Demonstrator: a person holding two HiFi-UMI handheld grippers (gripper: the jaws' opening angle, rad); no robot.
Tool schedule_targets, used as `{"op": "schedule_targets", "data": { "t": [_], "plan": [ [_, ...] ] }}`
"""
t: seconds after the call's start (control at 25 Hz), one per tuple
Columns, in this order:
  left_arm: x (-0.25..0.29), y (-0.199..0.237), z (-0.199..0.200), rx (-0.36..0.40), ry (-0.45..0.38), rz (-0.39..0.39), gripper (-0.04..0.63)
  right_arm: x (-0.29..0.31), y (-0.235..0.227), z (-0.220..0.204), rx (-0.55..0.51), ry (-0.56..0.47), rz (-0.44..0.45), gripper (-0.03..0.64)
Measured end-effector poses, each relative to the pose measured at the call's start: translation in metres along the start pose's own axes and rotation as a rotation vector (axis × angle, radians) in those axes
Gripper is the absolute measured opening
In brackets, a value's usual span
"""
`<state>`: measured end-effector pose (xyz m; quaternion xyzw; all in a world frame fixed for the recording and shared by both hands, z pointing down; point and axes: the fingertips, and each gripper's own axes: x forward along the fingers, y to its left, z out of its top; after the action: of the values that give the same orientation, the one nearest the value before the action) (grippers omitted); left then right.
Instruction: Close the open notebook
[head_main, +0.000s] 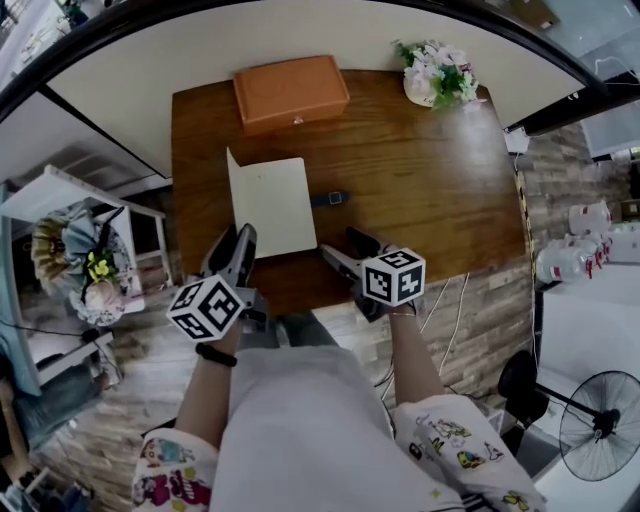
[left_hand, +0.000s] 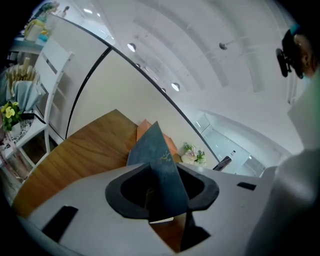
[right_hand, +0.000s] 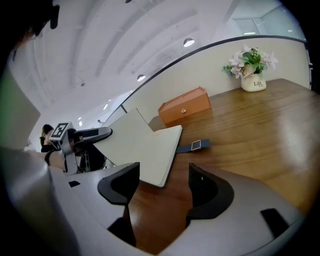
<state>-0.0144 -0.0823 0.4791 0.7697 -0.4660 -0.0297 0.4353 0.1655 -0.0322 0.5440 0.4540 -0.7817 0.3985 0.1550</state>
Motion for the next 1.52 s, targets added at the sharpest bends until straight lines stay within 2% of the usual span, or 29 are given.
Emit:
{"op": "schedule_targets", "data": {
  "t": [0.32,0.44,1.16,1.52],
  "plan": [
    [0.015,-0.018,-0.013,0.091,0.035,-0.022,0.185,-0.019,-0.01,-0.006,0.054,-0.039,-0.026,0.304],
    [0.024,-0.025,-0.021,0.155,0.061,-0.016,0.206,-0.025,-0.013,-0.006,0.071,-0.063,-0.036,0.304],
    [0.059,-0.043,-0.067,0.498,0.164,0.153,0.238,-0.062,-0.031,-0.025,0.139,-0.142,-0.096,0.304],
    [0.075,-0.046,-0.096,0.663,0.223,0.183,0.259,-0.069,-0.034,-0.034,0.122,-0.138,-0.105,0.304]
  ]
}}
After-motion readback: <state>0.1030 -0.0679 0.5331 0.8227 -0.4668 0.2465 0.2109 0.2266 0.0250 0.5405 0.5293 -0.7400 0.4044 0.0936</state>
